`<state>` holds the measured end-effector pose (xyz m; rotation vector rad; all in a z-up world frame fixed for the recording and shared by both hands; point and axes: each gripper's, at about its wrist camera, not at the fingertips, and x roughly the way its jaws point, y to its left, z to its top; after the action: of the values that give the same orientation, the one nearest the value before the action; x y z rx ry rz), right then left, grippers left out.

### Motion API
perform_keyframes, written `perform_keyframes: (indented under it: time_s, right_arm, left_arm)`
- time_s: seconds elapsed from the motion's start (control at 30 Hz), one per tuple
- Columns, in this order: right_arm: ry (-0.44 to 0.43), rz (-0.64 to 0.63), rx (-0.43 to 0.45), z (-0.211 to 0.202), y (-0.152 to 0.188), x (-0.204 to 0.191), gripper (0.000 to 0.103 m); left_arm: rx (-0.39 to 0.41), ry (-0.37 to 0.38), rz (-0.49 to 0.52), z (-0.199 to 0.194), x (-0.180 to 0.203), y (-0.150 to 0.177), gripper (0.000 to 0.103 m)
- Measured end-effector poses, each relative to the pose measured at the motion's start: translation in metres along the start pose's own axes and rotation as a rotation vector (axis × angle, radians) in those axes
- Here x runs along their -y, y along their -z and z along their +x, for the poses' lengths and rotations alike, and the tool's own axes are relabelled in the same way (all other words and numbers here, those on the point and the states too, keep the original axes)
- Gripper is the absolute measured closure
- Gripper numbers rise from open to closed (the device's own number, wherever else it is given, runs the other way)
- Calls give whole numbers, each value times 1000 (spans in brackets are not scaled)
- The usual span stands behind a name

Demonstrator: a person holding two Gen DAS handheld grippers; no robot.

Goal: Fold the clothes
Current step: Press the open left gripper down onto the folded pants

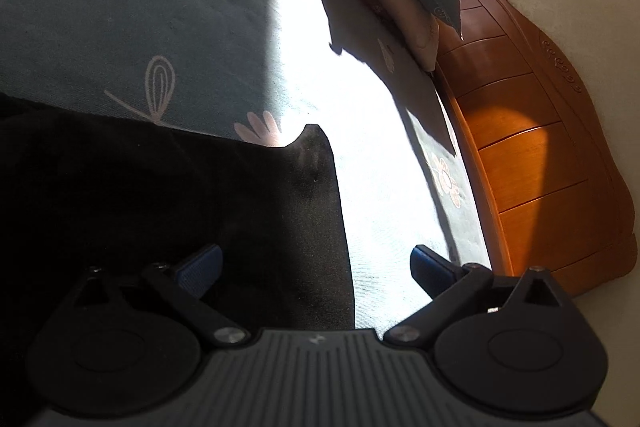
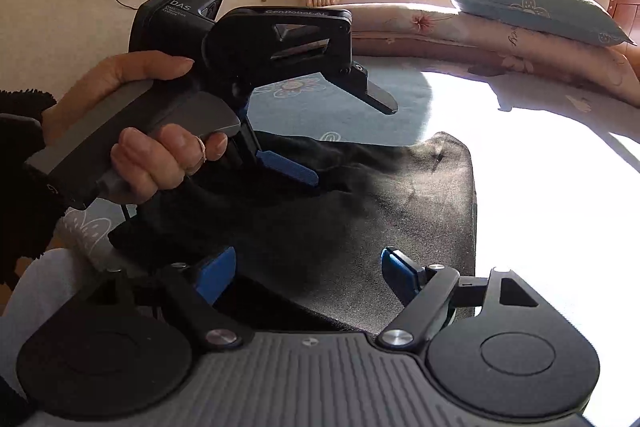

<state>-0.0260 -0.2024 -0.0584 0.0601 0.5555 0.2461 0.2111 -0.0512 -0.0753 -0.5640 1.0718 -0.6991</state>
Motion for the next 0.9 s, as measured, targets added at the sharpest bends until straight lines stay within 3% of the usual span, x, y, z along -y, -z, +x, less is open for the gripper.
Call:
perform_keyframes:
  time_s: [0.17,0.33,0.53,0.8,0.9]
  right_arm:
    - [-76,-24,49,15,-27,-4,21]
    - [-132,-27,10,57,-45,-17,23]
    - [-102,21,-94,94,-19,-20,23]
    - [-86,12,-82,87,-10,-30,20]
    - [-99,21,-66,78,-11,-32,20]
  left_arm:
    - [46,-25,-62,-9,-24,-27,3]
    - [25,90,-87,-5,-31,-34,3]
    - [-31,7,-92,23,-55,-36,3]
    - [-41,0,-36,19,-45,-29,3]
    - [-46,53,-7,8,-27,-23,3]
